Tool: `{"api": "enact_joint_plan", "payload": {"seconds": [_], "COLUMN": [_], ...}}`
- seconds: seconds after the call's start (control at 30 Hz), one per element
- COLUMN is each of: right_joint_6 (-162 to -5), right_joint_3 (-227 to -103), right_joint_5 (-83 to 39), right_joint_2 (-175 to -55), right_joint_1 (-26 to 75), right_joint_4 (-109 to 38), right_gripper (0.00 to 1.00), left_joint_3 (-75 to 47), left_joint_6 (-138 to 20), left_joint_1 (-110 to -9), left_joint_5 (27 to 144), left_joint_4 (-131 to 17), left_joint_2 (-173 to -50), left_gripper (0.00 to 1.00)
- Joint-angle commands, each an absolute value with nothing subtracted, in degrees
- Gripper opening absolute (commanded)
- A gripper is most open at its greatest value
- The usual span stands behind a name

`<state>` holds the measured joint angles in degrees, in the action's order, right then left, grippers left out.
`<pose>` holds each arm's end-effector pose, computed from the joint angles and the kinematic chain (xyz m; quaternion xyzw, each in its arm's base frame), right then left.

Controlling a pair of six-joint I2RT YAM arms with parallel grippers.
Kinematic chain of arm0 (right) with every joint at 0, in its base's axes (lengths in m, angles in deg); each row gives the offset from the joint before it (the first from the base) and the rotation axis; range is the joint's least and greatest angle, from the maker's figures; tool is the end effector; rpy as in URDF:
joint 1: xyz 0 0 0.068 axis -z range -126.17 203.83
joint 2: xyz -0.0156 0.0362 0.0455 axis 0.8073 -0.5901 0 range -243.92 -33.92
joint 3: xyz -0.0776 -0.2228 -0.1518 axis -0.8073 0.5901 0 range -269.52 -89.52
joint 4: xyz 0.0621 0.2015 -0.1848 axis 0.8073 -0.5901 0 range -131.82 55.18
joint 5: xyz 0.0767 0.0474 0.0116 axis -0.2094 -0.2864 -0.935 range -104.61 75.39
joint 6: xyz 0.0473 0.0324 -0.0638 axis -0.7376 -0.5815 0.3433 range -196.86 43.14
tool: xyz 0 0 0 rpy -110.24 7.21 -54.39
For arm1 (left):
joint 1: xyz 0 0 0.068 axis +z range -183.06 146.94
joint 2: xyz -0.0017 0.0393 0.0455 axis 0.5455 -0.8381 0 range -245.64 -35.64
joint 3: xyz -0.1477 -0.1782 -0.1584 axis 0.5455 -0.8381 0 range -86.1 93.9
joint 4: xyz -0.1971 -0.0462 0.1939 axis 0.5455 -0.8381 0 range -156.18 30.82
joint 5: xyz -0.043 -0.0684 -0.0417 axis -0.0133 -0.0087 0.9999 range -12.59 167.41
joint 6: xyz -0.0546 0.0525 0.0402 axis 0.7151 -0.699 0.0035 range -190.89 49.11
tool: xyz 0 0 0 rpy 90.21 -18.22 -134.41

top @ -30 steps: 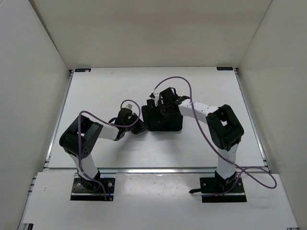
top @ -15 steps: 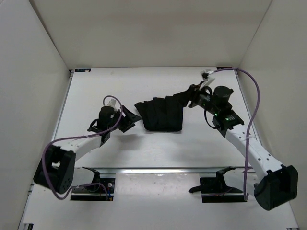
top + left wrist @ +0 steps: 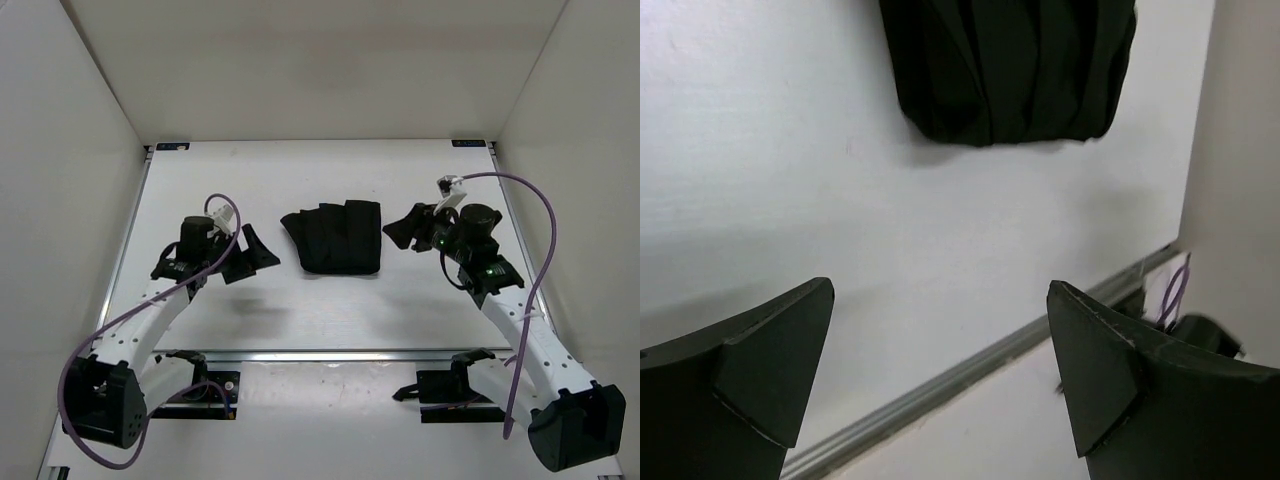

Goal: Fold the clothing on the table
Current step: Fold the skirt

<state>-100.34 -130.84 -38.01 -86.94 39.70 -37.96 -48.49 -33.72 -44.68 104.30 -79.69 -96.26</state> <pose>0.2514 0.0942 0.2991 -0.0599 0.7835 0.3446 0.5136 0.2445 -0.0852 0.2046 -0.1082 0.8919 -0.3531 0.2612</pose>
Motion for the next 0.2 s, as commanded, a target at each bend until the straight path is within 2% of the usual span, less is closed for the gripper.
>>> {"api": "enact_joint_plan", "payload": {"seconds": [0.0, 0.17], "right_joint_6": [-96.8, -95.8], "right_joint_3": [-131.9, -130.7], "right_joint_5": [-38.7, -41.3], "right_joint_2": [-85.7, -84.5], "right_joint_1": [40.2, 42.9], "right_joint_4": [-43.2, -46.1], "right_gripper": [0.53, 0.54], "left_joint_3": [-46.1, -46.7], "left_joint_6": [-39.7, -40.7], "left_joint_1": [-47.6, -47.8], "left_joint_5": [104.2, 101.3], "left_joint_4": [-88.5, -93.4], "left_joint_2": [-95.1, -92.7], "left_gripper": [0.98, 0.99]}}
